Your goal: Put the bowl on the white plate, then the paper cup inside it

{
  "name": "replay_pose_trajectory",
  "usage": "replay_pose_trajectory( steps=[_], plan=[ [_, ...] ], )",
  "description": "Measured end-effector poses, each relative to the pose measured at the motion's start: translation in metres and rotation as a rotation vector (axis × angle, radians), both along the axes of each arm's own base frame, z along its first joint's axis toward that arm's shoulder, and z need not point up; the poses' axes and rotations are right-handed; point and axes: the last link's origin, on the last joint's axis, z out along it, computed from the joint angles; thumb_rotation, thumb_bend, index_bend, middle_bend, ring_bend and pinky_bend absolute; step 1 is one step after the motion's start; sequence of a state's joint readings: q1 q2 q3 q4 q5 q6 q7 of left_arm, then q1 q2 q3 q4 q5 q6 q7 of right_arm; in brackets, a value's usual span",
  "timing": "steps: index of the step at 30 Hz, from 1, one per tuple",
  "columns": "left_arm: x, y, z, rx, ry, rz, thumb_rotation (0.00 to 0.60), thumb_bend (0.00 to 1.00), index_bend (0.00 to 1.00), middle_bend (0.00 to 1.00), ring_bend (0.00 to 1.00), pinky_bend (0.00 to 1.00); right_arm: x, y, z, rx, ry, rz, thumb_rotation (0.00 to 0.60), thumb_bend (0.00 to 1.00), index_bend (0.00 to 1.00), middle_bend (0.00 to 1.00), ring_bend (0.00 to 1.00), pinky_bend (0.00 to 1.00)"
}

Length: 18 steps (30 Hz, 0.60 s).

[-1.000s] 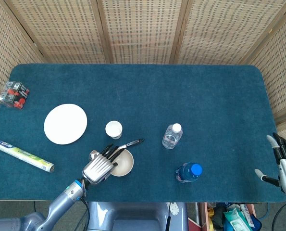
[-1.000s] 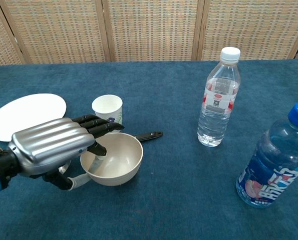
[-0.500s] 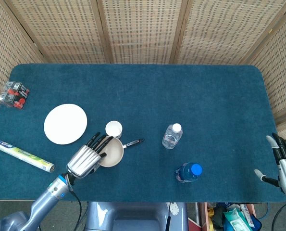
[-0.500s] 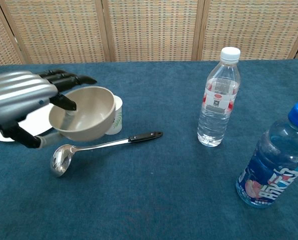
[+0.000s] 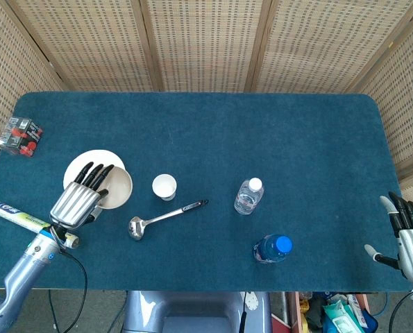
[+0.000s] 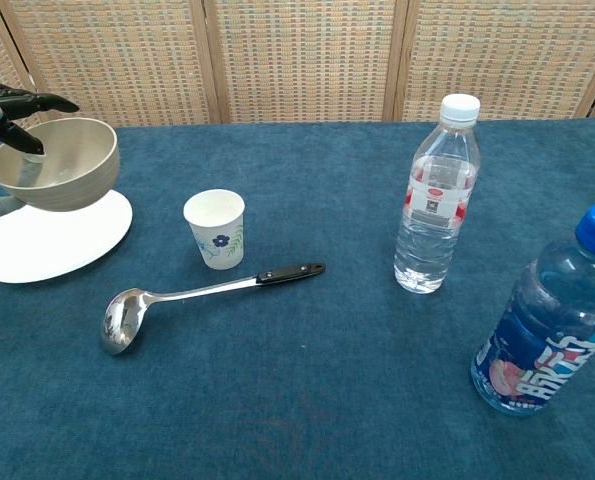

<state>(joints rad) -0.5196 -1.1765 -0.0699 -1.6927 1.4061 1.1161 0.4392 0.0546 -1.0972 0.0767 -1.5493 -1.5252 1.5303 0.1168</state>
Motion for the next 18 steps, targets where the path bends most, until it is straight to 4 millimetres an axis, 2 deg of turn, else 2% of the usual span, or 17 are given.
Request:
replay_pose_trajectory(
  steps=[9,18],
  plan=[
    [-0.039,0.025,0.004,0.038,0.02,0.127,0.6,0.46,0.65,0.0,0.0,0.0,0.001,-0.001,-0.002,0.007,0.007,-0.001,0.6,0.14,0.01,0.0,0.0,0.0],
    [-0.066,0.046,-0.008,0.053,0.01,0.247,0.6,0.46,0.65,0.0,0.0,0.0,0.0,-0.002,-0.004,0.017,0.009,-0.002,0.6,0.14,0.01,0.0,0.0,0.0]
  ],
)
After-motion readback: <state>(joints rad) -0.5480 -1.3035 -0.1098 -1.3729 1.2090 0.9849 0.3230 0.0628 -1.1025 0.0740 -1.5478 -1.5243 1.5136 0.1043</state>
